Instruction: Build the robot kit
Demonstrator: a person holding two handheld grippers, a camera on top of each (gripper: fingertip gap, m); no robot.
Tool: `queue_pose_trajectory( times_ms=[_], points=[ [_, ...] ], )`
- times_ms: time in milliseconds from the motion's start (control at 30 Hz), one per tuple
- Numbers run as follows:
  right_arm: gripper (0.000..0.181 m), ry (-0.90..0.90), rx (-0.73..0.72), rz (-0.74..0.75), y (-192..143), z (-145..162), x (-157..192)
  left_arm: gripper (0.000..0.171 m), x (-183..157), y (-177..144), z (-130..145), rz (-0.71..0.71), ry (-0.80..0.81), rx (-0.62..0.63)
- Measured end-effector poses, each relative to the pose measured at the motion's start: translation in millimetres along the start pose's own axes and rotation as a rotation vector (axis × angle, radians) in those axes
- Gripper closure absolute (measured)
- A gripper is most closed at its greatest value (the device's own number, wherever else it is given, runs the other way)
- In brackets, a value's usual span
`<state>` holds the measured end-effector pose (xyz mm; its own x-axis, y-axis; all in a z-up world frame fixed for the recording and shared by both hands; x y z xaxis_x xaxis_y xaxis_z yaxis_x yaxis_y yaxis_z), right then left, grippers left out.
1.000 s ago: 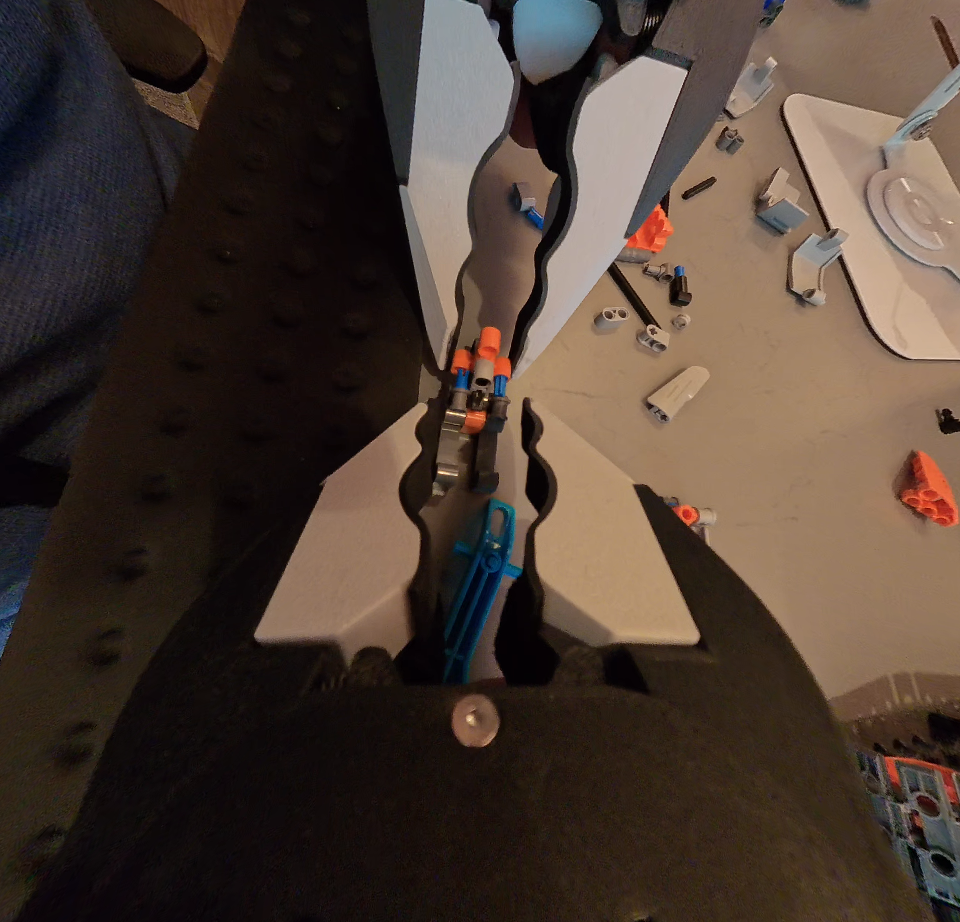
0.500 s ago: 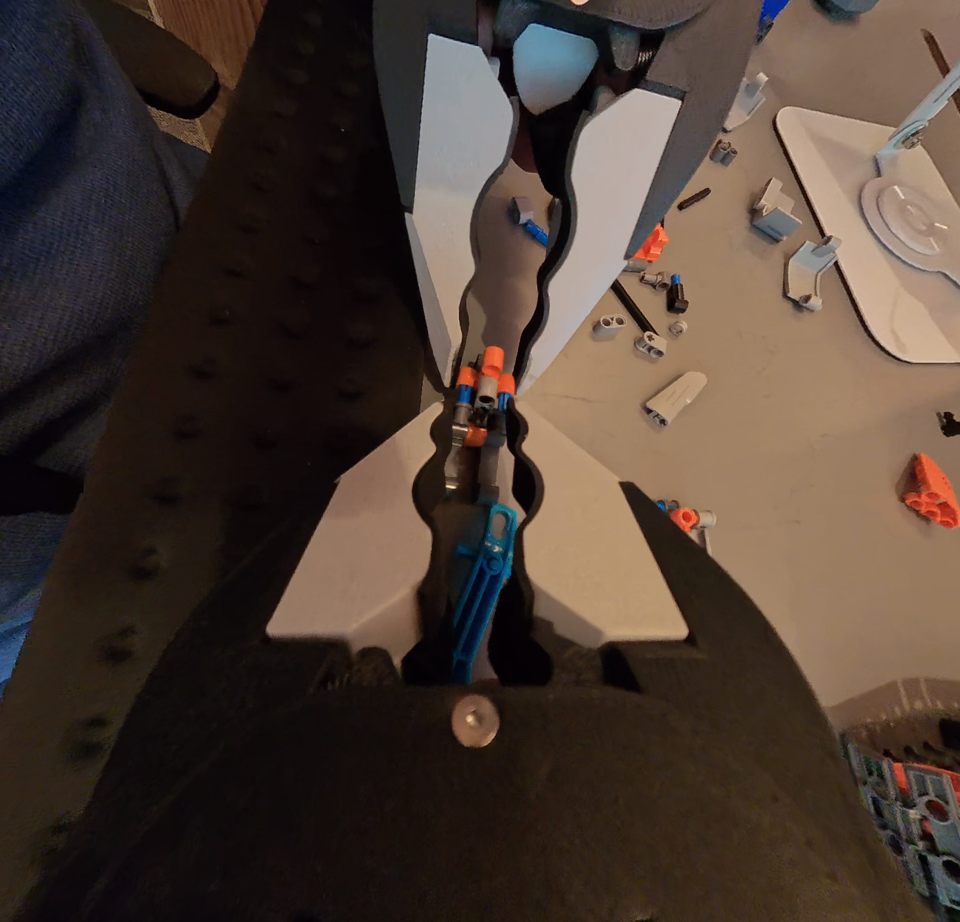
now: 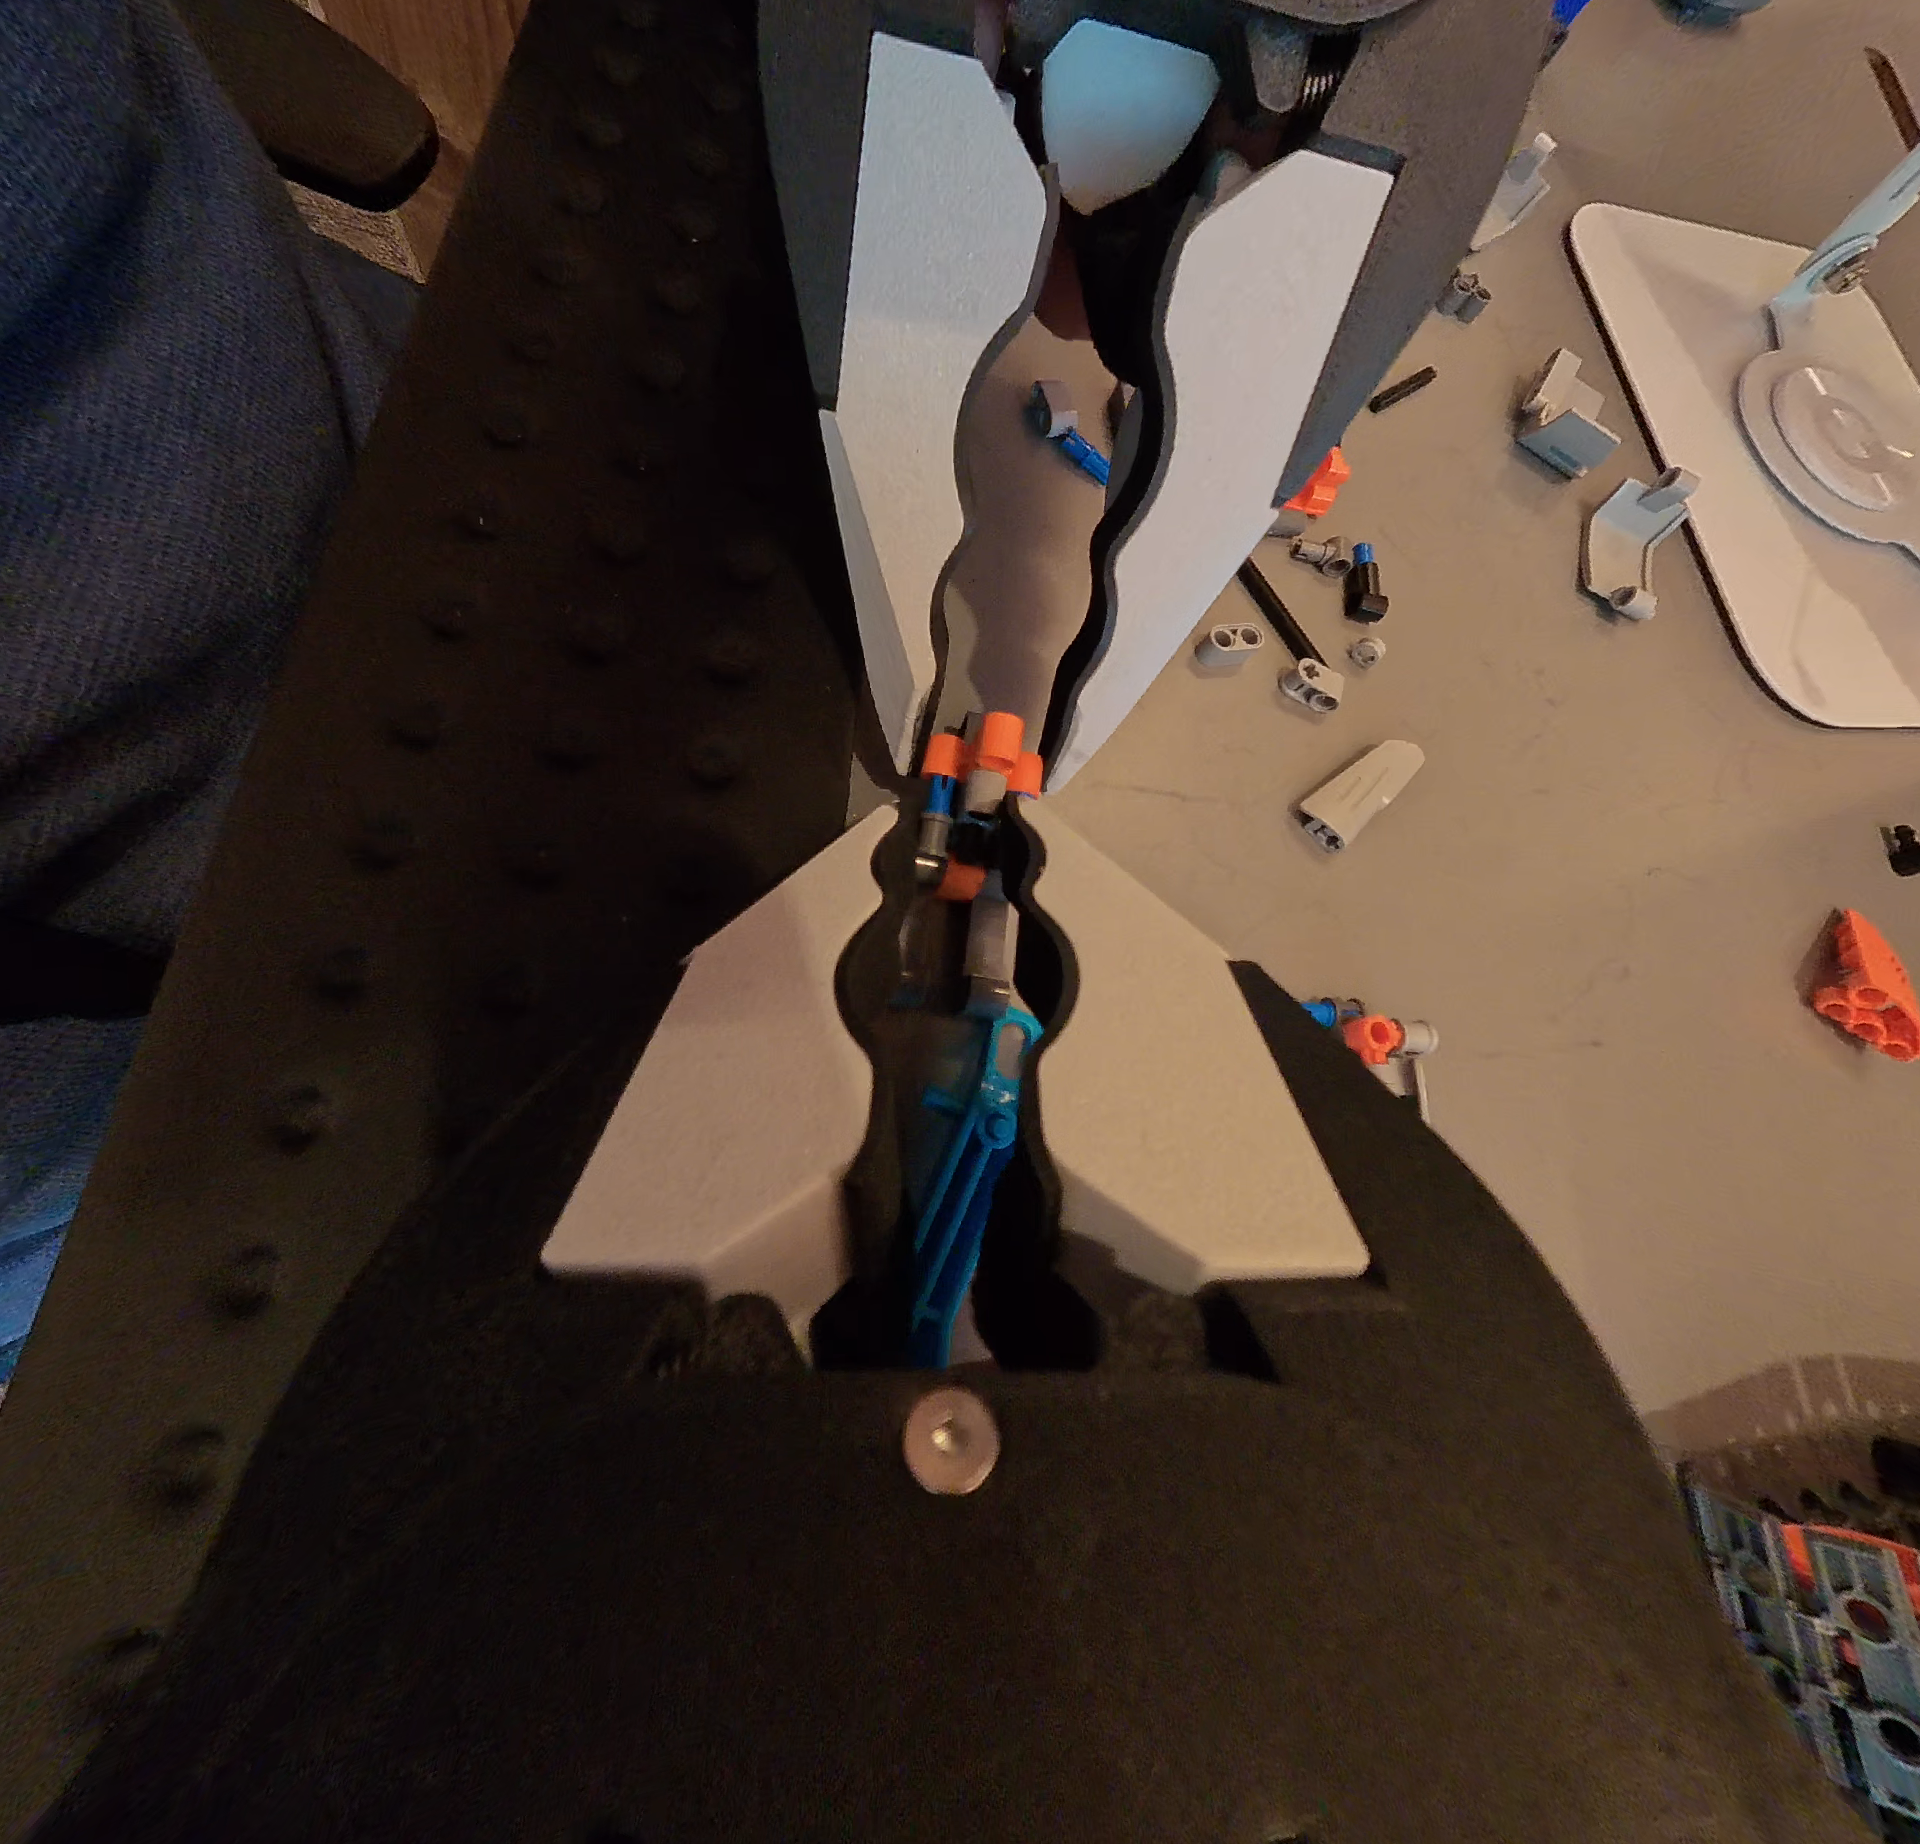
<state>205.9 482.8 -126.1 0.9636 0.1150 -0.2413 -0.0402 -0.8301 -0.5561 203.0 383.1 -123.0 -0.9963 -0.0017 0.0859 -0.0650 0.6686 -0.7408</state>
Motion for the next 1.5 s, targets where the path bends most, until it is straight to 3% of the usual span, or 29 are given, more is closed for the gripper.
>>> queue_pose_trajectory(
  times_ms=[400, 633, 1167, 1500],
  points=[
    [0.168, 0.029, -0.015, -0.012, -0.2, 1.1, -0.8, 0.149, -1.2, -0.5, 1.5, -0.019, -0.022, -0.115],
    [0.158, 0.088, -0.025, -0.014, -7.3, 3.7, -6.1, 0.149, 1.0, -2.0, 3.8, -0.039, 0.000, -0.158],
    [0.159, 0.102, 0.024, -0.028, 1.7, 10.4, -3.2, 0.150, -0.4, 2.1, 4.9, -0.031, 0.065, -0.162],
    [0.159, 0.084, 0.036, -0.033, 2.0, 9.5, -3.8, 0.150, -3.9, 0.8, -2.5, -0.080, 0.193, -0.036]
  ],
)
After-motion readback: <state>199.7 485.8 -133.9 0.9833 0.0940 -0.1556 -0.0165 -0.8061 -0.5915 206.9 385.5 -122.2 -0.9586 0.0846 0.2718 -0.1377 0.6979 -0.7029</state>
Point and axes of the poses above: each gripper's, where its closed fingertips meet, y out along the fingers, z out of its underside, x = y × z across the jaws, the point moved 7 cm from there along -y, back along the fingers, and after that the axes turned 4 degrees about -x, right-handed, at the moved point
